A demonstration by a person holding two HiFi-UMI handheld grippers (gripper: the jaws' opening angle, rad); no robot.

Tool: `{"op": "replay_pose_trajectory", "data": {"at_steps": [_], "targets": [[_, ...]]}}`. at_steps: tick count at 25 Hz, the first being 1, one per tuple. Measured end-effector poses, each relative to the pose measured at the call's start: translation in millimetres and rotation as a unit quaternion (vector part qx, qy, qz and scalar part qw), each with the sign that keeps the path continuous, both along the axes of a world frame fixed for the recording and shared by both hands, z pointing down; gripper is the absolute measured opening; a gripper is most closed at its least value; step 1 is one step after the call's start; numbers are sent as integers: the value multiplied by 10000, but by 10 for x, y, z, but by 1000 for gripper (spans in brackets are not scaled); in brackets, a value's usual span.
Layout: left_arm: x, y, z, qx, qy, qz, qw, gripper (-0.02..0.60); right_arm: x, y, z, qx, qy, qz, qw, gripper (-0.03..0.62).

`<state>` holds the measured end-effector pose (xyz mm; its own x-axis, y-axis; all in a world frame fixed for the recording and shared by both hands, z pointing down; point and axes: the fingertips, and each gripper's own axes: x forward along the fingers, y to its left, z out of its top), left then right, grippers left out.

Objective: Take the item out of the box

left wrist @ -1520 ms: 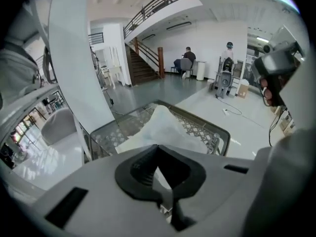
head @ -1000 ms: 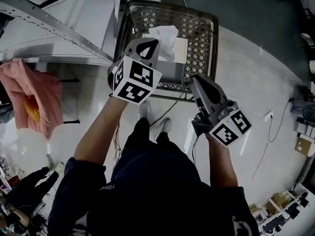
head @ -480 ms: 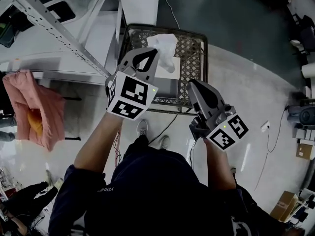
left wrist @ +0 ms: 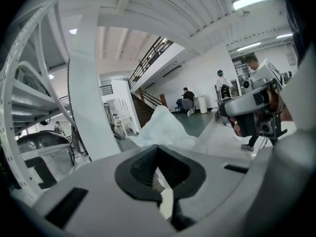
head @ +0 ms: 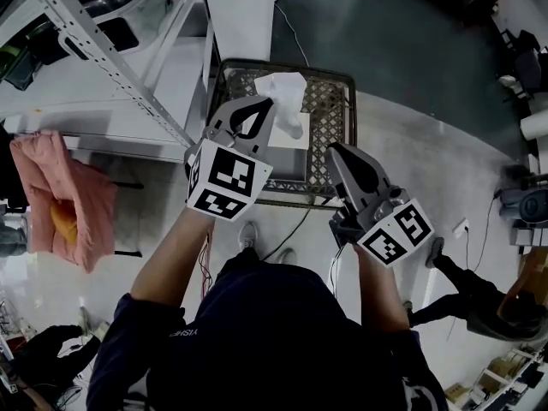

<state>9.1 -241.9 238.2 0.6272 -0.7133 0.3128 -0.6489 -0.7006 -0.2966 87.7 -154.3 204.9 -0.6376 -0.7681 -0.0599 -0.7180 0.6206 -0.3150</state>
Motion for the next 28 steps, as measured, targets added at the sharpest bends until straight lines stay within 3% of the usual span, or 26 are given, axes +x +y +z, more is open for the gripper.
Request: {"op": "replay_pose_trajectory", "data": {"at_steps": [28], "targets": [[32, 156, -65, 68, 22, 58, 10000, 6, -27, 119, -83, 117, 52, 7, 9999, 23]]}}
